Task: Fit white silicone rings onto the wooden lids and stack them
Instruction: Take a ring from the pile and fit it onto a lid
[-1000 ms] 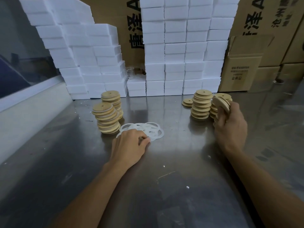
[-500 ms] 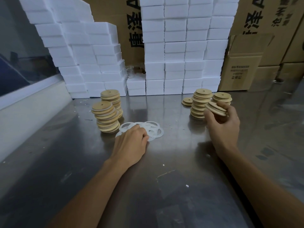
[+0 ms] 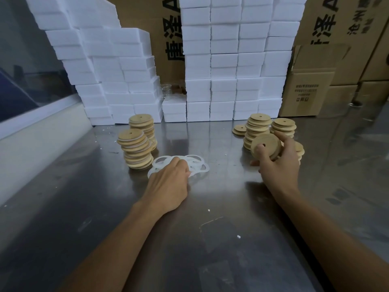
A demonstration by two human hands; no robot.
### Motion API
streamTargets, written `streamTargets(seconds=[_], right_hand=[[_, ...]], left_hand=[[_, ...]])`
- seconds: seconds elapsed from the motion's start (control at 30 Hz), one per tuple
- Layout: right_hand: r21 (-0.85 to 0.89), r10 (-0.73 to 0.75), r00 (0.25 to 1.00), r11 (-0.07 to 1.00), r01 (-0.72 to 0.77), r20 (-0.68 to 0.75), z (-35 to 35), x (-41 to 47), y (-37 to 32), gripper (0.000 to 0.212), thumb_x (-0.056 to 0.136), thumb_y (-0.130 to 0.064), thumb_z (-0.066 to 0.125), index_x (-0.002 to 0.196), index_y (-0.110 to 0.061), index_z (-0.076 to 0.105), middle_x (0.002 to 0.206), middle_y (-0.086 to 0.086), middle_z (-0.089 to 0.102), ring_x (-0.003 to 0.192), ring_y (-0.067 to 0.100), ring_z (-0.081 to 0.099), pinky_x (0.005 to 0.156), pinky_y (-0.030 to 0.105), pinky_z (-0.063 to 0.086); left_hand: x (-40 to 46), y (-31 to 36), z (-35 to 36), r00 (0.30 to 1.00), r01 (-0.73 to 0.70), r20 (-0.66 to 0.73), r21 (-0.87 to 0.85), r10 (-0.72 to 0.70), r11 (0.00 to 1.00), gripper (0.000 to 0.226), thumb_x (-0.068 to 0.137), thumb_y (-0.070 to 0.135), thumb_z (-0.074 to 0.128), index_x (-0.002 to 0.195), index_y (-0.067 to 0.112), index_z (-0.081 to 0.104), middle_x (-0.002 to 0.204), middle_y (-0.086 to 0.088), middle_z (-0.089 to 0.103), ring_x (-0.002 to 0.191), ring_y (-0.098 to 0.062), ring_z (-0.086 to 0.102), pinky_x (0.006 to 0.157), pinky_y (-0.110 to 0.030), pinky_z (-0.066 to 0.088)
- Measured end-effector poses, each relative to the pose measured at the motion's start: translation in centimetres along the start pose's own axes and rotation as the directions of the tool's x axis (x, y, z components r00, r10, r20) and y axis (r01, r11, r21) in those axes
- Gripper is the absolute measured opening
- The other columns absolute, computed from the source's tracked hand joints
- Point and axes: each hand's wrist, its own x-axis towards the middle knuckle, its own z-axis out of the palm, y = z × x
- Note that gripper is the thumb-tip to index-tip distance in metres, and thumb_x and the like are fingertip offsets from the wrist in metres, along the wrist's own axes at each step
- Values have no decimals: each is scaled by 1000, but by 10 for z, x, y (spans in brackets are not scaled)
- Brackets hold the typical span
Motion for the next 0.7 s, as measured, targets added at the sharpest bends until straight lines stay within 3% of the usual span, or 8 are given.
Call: streamTargets(seconds=[0.1, 0.2, 0.27, 0.37, 0.5, 0.57, 0.7], right_hand=[[72, 13, 995, 997, -21, 102, 1, -2, -2, 37, 98, -20, 55, 132, -28, 42, 116, 1, 59, 55, 19, 70, 49, 28, 53], [125, 19, 969, 991, -51, 246, 4, -7, -5, 14, 103, -16, 45, 112, -24, 53, 100, 2, 62, 54, 23, 71, 42, 25, 46], [153, 40, 939, 983, -98, 343, 7, -12, -10, 18, 104, -13, 43, 101, -22, 59, 94, 2, 64, 62, 24, 73, 46, 28, 45], [202, 58, 889, 965, -167, 455, 11, -20, -22, 24, 104, -15, 43, 96, -20, 65, 97, 3, 68, 74, 21, 73, 54, 33, 48], [203, 21, 830, 966, -161, 557, 19, -35, -35, 42, 101, -47, 42, 96, -15, 69, 94, 3, 69, 73, 9, 64, 58, 29, 52], [170, 6, 811, 977, -130, 585, 23, -42, -38, 47, 96, -56, 46, 95, -15, 69, 88, 0, 69, 74, 7, 64, 57, 23, 52], [98, -131, 849, 991, 94, 511, 28, -46, -34, 24, 99, -29, 55, 91, -9, 66, 78, -1, 65, 73, 13, 61, 62, 30, 50]], left_hand=[[-3, 2, 3, 994, -56, -101, -260, 31, 964, 12, 99, 9, 44, 87, 11, 48, 89, 5, 48, 78, -16, 47, 68, -31, 39], [-1, 14, 0, 986, -1, -128, -630, -102, 777, 18, 99, 7, 49, 82, 9, 54, 78, 5, 52, 69, -3, 46, 66, -16, 38], [0, 22, -2, 982, 73, -55, -777, -182, 626, 21, 100, 11, 50, 81, 14, 58, 76, 5, 56, 66, -1, 47, 66, -15, 40], [0, 29, 0, 967, 172, 61, -871, -247, 460, 22, 102, 18, 48, 87, 14, 64, 88, -8, 66, 77, -13, 58, 69, -27, 51], [-3, 32, 2, 938, 265, 186, -928, -293, 260, 20, 102, 24, 50, 98, 12, 66, 98, -10, 72, 83, -21, 73, 73, -45, 62], [-4, 35, 4, 945, 244, 174, -940, -278, 239, 18, 102, 23, 51, 99, 11, 65, 95, -11, 73, 81, -26, 74, 65, -43, 62], [-6, 38, 7, 941, 230, 161, -949, -298, 215, 16, 102, 21, 51, 96, 9, 61, 88, -8, 75, 77, -27, 75, 53, -33, 58]])
